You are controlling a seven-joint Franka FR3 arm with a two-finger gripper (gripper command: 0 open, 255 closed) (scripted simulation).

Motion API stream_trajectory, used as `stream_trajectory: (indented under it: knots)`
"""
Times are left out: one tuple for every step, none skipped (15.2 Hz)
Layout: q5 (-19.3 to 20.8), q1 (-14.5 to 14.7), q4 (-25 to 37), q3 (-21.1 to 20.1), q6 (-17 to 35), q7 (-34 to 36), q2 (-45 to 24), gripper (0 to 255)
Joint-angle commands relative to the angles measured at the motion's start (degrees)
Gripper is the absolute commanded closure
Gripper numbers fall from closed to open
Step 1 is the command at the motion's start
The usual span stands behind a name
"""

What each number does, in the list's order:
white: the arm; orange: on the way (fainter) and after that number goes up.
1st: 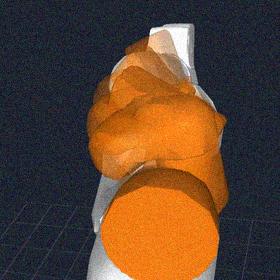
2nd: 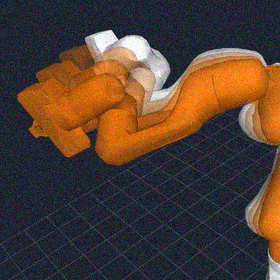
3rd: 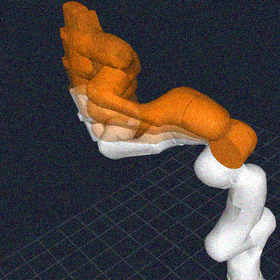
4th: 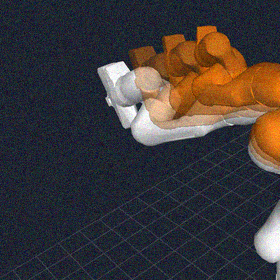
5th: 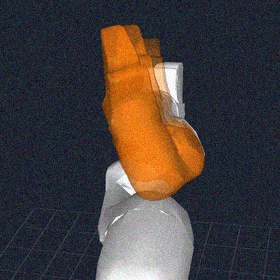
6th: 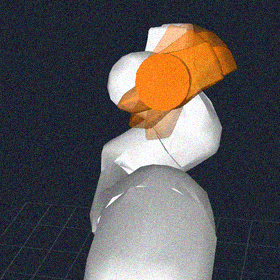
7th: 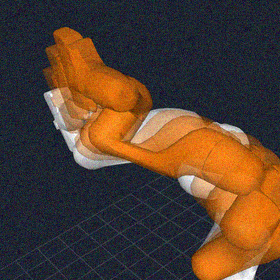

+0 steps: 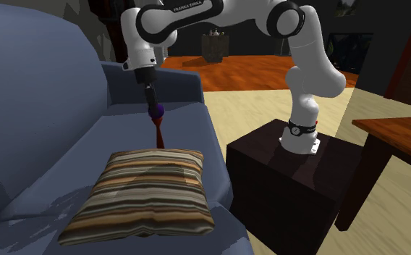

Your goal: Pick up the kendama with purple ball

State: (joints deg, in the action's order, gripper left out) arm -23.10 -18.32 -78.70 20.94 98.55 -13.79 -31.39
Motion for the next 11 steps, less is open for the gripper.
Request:
stream_trajectory:
  knots:
    - [0.12,-0.18,1.24,0.06,-1.31,0.3,0.13,255]
    - [0.2,-0.24,1.83,0.1,-1.98,0.48,0.24,255]
    - [0.26,-0.31,2.44,0.13,-2.66,0.66,0.35,255]
    - [0.32,-0.38,3.07,0.15,-3.35,0.84,0.44,255]
    - [0.38,-0.46,3.72,0.17,-4.04,1.02,0.51,255]
    - [0.43,-0.54,4.4,0.2,-4.75,1.2,0.57,255]
    - [0.47,-0.63,5.11,0.21,-5.46,1.38,0.61,255]
    - [0.5,-0.73,5.83,0.23,-6.18,1.56,0.64,255]
    - [0.53,-0.83,6.59,0.24,-6.92,1.74,0.65,255]
    - [0.54,-0.84,6.69,0.24,-7.02,1.77,0.67,255]
    - [0.53,-0.85,6.7,0.24,-7.03,1.77,0.66,255]
